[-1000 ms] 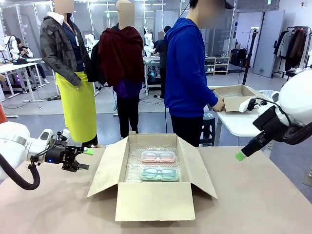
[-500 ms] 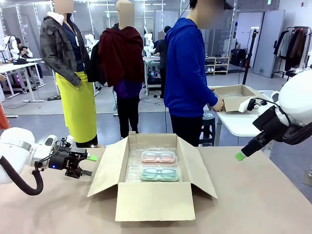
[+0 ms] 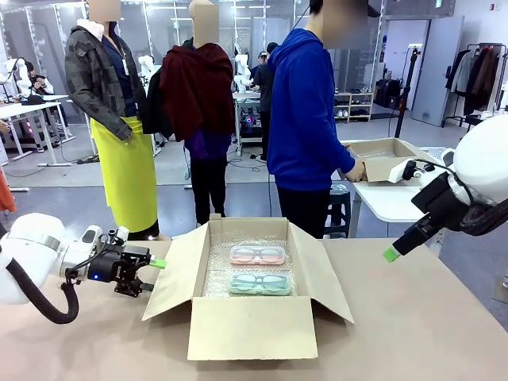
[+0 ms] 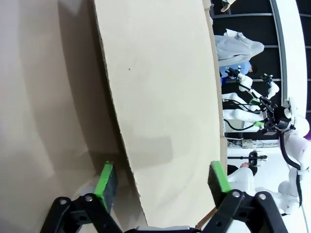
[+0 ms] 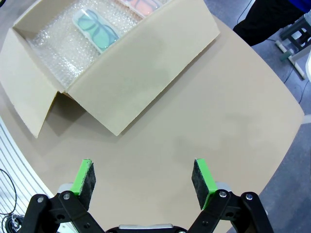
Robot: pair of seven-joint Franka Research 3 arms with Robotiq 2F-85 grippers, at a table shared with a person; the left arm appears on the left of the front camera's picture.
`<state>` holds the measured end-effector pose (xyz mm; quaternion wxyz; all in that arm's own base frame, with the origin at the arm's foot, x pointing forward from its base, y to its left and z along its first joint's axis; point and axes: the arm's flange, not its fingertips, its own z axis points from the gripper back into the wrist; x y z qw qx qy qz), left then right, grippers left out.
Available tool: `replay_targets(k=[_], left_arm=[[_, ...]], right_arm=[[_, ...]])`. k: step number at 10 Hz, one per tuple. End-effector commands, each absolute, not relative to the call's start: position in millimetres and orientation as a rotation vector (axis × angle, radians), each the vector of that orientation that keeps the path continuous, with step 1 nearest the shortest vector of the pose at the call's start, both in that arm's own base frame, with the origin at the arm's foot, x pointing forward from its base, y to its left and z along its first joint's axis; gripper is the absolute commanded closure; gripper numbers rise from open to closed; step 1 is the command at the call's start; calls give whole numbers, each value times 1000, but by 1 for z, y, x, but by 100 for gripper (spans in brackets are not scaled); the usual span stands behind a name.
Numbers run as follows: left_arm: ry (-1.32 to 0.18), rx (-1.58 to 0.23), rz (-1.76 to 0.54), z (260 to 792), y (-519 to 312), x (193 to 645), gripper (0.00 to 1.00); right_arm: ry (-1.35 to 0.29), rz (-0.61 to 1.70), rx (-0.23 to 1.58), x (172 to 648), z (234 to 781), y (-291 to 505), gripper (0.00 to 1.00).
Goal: Pack the glasses set securely to prepare it for shipping.
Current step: Position the Package Box on the left side of the table.
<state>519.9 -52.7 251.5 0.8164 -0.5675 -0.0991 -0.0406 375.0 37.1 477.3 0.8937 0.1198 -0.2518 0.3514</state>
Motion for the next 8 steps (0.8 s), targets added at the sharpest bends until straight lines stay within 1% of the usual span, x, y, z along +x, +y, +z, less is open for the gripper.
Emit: replay_targets(k=[1, 2, 3, 4, 5, 6, 8], left_arm=[[-202, -1281, -50, 258, -54, 513, 59], [-183, -1292, -46, 259, -51, 513, 87], [-190, -1301, -43, 261, -47, 514, 100], [-195, -1314, -39, 264, -41, 515, 77], [-191, -1335, -26, 266, -35, 517, 100], [-180, -1354, -12, 265, -26, 518, 100], [-134, -1412, -62, 263, -20, 517, 100]], right_arm=[[-520, 713, 239, 374, 479, 39, 0], [-520, 713, 239, 374, 479, 39, 0], [-520, 713, 239, 374, 479, 39, 0], [-520, 713, 239, 374, 479, 39, 0], [-520, 713, 239, 374, 479, 39, 0], [-520, 713, 239, 374, 479, 39, 0], [-520, 713, 239, 374, 479, 39, 0]])
